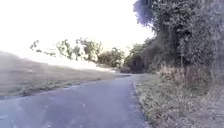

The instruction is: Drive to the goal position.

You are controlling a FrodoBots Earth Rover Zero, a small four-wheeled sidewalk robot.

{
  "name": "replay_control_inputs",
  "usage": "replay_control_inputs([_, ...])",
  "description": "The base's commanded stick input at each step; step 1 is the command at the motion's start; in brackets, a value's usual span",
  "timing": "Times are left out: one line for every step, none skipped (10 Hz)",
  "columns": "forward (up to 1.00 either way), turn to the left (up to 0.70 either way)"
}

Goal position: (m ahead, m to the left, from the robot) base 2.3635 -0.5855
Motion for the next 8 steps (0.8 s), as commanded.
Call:
replay_control_inputs([0.00,0.70])
replay_control_inputs([0.00,0.70])
replay_control_inputs([0.00,0.70])
replay_control_inputs([0.00,0.70])
replay_control_inputs([0.00,0.70])
replay_control_inputs([0.00,0.70])
replay_control_inputs([0.00,0.70])
replay_control_inputs([0.00,0.70])
